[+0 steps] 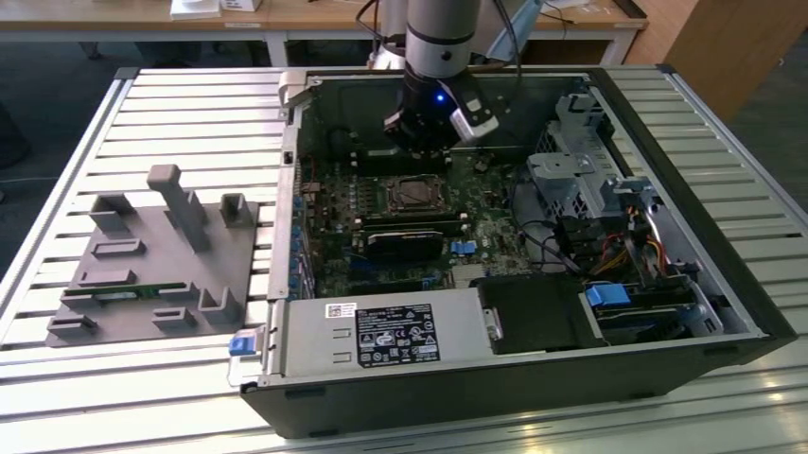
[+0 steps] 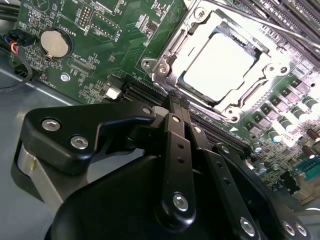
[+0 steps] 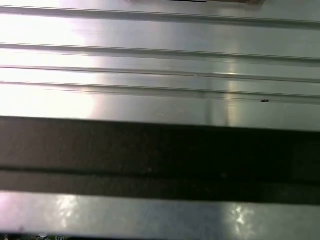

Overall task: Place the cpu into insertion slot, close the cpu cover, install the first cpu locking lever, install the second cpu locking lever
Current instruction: 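Install the second cpu locking lever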

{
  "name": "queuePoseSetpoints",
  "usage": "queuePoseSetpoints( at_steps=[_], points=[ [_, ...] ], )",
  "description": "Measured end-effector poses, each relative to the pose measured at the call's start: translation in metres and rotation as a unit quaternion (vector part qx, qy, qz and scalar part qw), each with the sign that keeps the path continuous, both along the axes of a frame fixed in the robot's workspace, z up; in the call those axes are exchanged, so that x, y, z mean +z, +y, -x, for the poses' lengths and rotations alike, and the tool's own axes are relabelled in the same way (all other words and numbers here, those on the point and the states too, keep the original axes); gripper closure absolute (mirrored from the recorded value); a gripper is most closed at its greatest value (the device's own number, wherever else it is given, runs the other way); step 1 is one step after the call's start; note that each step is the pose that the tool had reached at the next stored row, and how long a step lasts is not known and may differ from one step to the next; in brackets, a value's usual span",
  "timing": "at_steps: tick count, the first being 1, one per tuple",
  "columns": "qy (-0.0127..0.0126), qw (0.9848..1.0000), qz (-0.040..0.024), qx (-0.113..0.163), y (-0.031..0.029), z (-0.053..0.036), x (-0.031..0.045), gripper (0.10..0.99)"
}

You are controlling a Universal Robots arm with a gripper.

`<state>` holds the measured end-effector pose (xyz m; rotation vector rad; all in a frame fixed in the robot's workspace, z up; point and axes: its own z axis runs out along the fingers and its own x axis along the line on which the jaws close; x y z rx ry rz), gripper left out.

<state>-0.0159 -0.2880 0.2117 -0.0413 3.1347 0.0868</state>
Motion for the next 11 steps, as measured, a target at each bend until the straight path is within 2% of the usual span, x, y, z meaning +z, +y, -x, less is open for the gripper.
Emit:
queuePoseSetpoints(
  at_steps=[4, 11],
  points=[
    [0.0, 1.0, 0.0, 0.0, -0.0022, 0.0, 0.0, 0.98],
    [0.0, 1.0, 0.0, 0.0, -0.0026, 0.0, 0.0, 0.98]
  ],
)
